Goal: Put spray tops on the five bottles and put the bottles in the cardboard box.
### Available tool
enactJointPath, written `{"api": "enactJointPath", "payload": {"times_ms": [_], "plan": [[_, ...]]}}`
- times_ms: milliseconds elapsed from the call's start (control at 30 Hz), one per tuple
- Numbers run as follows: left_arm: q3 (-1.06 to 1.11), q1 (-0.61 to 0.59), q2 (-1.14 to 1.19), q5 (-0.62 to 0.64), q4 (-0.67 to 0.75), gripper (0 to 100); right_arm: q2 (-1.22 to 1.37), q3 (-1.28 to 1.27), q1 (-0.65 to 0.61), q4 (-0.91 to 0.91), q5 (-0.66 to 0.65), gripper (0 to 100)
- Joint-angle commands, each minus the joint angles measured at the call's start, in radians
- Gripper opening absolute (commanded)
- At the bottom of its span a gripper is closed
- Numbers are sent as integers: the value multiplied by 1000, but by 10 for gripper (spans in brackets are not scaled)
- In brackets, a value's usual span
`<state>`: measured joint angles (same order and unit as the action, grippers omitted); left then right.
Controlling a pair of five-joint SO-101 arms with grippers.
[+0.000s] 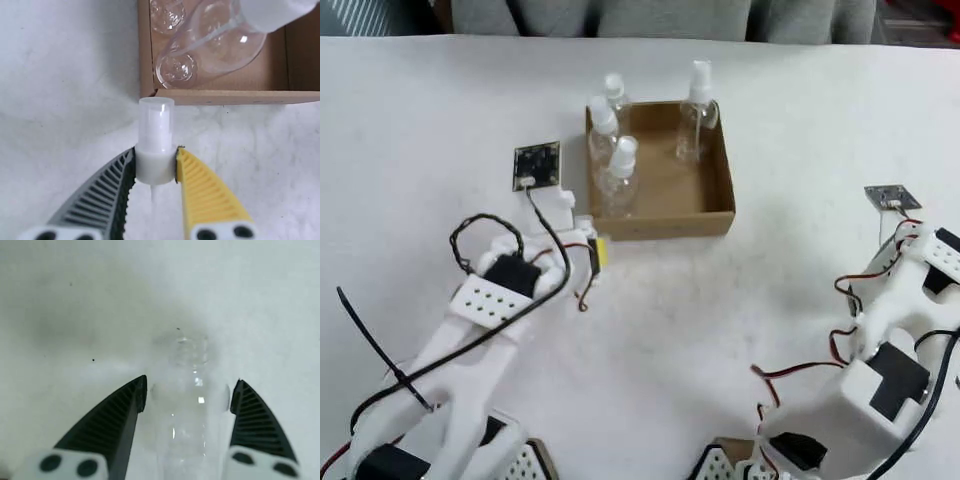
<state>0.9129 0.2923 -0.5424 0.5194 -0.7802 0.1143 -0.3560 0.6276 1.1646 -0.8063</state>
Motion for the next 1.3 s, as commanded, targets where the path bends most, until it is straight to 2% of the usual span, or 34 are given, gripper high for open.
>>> {"api": "enactJointPath", "payload": {"times_ms": [0, 67, 267, 333, 433, 533, 600, 700, 867, 967, 1067, 1267], "plan": [[-3, -12, -44, -9, 23, 21, -8, 12, -10, -22, 18, 237], [-3, -12, -44, -9, 23, 21, -8, 12, -10, -21, 18, 227], [-3, -12, -44, -9, 23, 21, -8, 14, -10, -22, 14, 95], [-3, -12, -44, -9, 23, 21, -7, 32, -10, -18, 14, 109], [-3, -12, -44, -9, 23, 21, -8, 66, -10, 2, 11, 200], [-3, -12, -44, -9, 23, 21, -8, 114, -12, 79, -77, 305], [-3, -12, -44, -9, 23, 21, -10, 150, -12, 145, -129, 341], [-3, -12, -44, -9, 23, 21, -10, 186, -7, 213, -166, 343], [-3, -12, -44, -9, 23, 21, -8, 166, -2, 217, -230, 342], [-3, -12, -44, -9, 23, 21, -10, 130, -10, 217, -282, 297], [-3, -12, -44, -9, 23, 21, -10, 120, -10, 199, -287, 258], [-3, -12, -44, -9, 25, 21, -65, 43, -10, 143, -288, 259]]}}
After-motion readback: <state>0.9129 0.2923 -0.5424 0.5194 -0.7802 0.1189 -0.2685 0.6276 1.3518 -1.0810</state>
